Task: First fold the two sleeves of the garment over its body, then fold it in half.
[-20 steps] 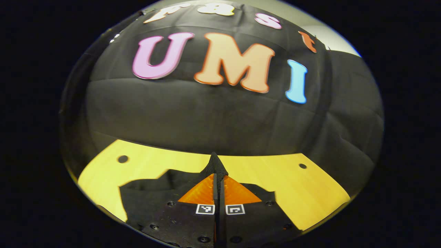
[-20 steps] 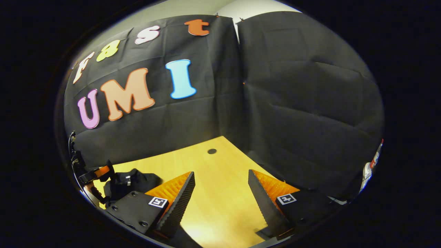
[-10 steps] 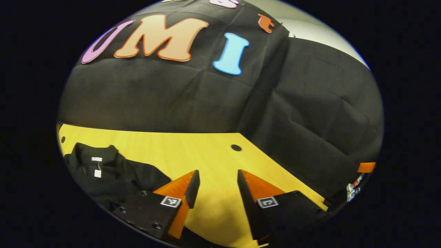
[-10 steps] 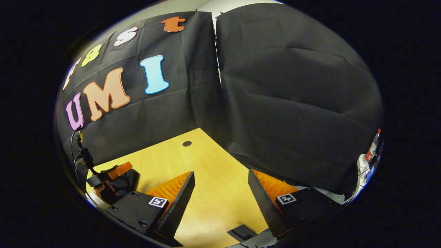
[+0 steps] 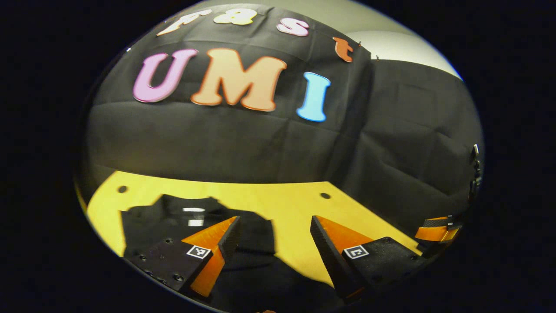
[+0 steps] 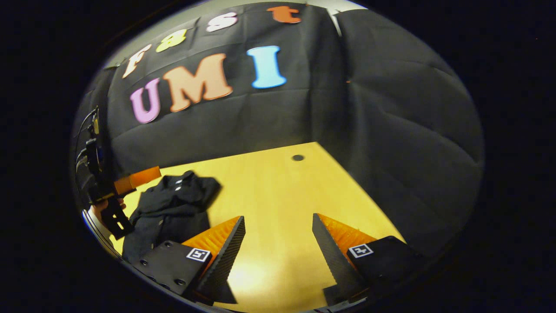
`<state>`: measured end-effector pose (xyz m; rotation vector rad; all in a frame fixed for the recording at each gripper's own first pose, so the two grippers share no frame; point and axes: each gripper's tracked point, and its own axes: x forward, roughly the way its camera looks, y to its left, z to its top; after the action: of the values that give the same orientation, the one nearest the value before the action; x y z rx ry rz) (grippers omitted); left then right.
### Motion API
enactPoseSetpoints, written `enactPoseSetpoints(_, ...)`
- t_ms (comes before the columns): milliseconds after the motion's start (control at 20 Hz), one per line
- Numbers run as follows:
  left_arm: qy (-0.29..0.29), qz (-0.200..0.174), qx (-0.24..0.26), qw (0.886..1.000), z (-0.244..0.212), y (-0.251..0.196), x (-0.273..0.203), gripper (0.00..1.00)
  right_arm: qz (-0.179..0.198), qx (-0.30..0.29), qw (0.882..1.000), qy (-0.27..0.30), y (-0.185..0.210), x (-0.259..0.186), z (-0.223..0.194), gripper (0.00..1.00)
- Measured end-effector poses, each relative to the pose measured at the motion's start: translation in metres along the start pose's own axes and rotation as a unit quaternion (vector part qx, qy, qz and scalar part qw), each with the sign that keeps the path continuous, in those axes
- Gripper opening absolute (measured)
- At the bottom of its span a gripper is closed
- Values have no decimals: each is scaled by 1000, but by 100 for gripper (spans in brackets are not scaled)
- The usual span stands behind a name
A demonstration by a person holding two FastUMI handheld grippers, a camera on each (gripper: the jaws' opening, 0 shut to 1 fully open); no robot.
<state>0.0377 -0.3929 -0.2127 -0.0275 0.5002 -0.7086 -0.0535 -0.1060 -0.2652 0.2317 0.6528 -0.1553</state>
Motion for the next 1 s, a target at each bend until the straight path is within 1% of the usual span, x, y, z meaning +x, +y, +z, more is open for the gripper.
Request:
enactPoseSetpoints(100,-2,66,9,998,-13,53,-54,94,47,-26,998,16,43,4,-26,99)
enactPoseSetpoints(150,8,102,14,995,-28,77,-81,92,67,-40,997,29,62,7,-41,97)
enactPoseSetpoints(200,27,139,16,990,-46,99,-109,94,85,-54,994,46,80,7,-60,99)
enactPoseSetpoints(250,46,172,15,984,-63,117,-138,94,97,-65,991,61,91,7,-76,99)
enactPoseSetpoints(300,63,200,11,978,-81,131,-166,94,106,-77,989,75,98,5,-92,99)
enactPoseSetpoints(400,105,248,-2,963,-120,146,-216,94,109,-105,982,109,104,0,-127,99)
enactPoseSetpoints(500,147,282,-25,948,-158,151,-254,94,115,-122,976,137,111,-2,-158,99)
enactPoseSetpoints(600,179,303,-54,934,-190,152,-278,95,124,-129,969,169,113,2,-181,99)
enactPoseSetpoints(700,210,310,-74,924,-217,150,-289,96,128,-130,963,199,118,7,-203,99)
enactPoseSetpoints(750,222,311,-75,921,-228,151,-290,96,120,-144,961,203,116,6,-206,100)
enactPoseSetpoints(800,238,312,-74,917,-240,151,-292,96,120,-148,964,184,119,8,-201,98)
enactPoseSetpoints(850,249,311,-77,914,-250,149,-295,96,115,-163,961,192,117,6,-206,97)
enactPoseSetpoints(900,272,305,-86,908,-261,144,-298,96,112,-176,961,182,119,5,-206,95)
enactPoseSetpoints(950,241,310,-75,917,-252,145,-298,95,107,-187,960,180,119,6,-208,99)
enactPoseSetpoints(1000,235,307,-72,919,-252,149,-294,96,104,-193,960,175,119,5,-208,99)
